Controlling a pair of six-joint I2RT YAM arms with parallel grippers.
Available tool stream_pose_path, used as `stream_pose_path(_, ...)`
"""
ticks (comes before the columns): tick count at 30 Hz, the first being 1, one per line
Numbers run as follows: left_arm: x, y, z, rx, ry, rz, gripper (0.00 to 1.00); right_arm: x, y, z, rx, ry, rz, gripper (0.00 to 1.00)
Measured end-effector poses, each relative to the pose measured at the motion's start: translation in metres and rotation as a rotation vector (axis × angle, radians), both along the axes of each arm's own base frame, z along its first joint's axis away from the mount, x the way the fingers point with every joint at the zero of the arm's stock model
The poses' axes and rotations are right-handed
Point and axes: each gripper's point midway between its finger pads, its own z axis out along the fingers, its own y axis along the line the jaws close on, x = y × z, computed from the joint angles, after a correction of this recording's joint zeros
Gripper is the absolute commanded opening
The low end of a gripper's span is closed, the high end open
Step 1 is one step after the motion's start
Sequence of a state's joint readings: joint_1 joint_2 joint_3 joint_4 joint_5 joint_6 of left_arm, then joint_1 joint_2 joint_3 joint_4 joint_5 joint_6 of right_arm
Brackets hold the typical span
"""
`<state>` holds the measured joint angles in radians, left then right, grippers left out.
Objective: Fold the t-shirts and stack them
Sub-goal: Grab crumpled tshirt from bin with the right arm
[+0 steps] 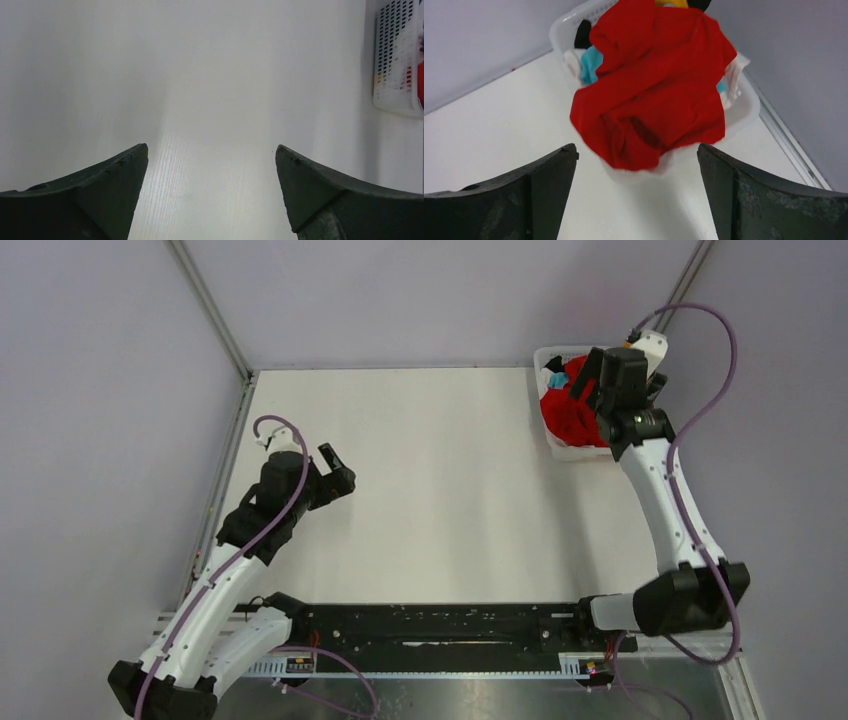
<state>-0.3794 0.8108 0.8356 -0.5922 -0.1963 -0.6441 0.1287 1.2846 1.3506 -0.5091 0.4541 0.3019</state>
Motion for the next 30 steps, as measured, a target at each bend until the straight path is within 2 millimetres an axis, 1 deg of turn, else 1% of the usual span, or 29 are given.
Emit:
stream_pose_path(3,0.000,0.003,0.001,0.003,-0.005,0.017,0.99,0.034,-0.018,-0.001,-0.008,0.020,-0.052,0.99)
stream_pose_path(6,-0.001,0.007,0.005,0.002,-0.020,0.037,0.99,0.070,-0.035,-0.016,-0.012,0.066,-0.094,1.00)
stream_pose_path(7,-0.001,0.008,0.006,0.003,-0.024,0.042,0.99,0.078,-0.038,-0.022,-0.013,0.083,-0.100,1.00)
stream_pose_path(9,-0.002,0.009,0.007,0.001,-0.029,0.047,0.99,0.096,-0.044,-0.042,-0.019,0.131,-0.111,0.97)
stream_pose_path(11,-0.002,0.009,0.007,0.002,-0.030,0.049,0.99,0.110,-0.047,-0.064,-0.025,0.182,-0.113,0.91)
stream_pose_path(13,-0.002,0.010,0.007,0.004,-0.028,0.051,0.99,0.119,-0.045,-0.086,-0.028,0.237,-0.100,0.84)
stream_pose_path(14,-0.002,0.010,0.007,0.004,-0.027,0.051,0.99,0.122,-0.044,-0.097,-0.029,0.266,-0.092,0.78)
stream_pose_path(15,-0.003,0.010,0.006,0.005,-0.026,0.052,0.99,0.124,-0.043,-0.107,-0.029,0.294,-0.085,0.67)
stream_pose_path(17,-0.003,0.010,0.006,0.006,-0.023,0.051,0.99,0.123,-0.046,-0.124,-0.035,0.344,-0.080,0.42)
stream_pose_path(18,-0.003,0.010,0.006,0.006,-0.023,0.051,0.99,0.122,-0.047,-0.131,-0.038,0.367,-0.075,0.27)
stream_pose_path(19,-0.003,0.010,0.006,0.006,-0.023,0.051,0.99,0.120,-0.047,-0.133,-0.037,0.381,-0.069,0.17)
stream_pose_path(21,-0.003,0.010,0.006,0.006,-0.023,0.051,0.99,0.119,-0.048,-0.133,-0.033,0.388,-0.056,0.00)
stream_pose_path(25,-0.003,0.010,0.006,0.006,-0.024,0.051,0.99,0.118,-0.050,-0.119,-0.013,0.354,-0.035,0.00)
stream_pose_path(28,-0.004,0.011,0.007,0.003,-0.030,0.051,0.99,0.109,-0.047,-0.092,0.015,0.284,-0.006,0.00)
stream_pose_path(29,-0.004,0.011,0.008,0.003,-0.033,0.051,0.99,0.105,-0.044,-0.077,0.026,0.245,0.007,0.00)
stream_pose_path(30,-0.005,0.011,0.009,0.001,-0.037,0.051,0.99,0.101,-0.043,-0.067,0.029,0.221,0.013,0.00)
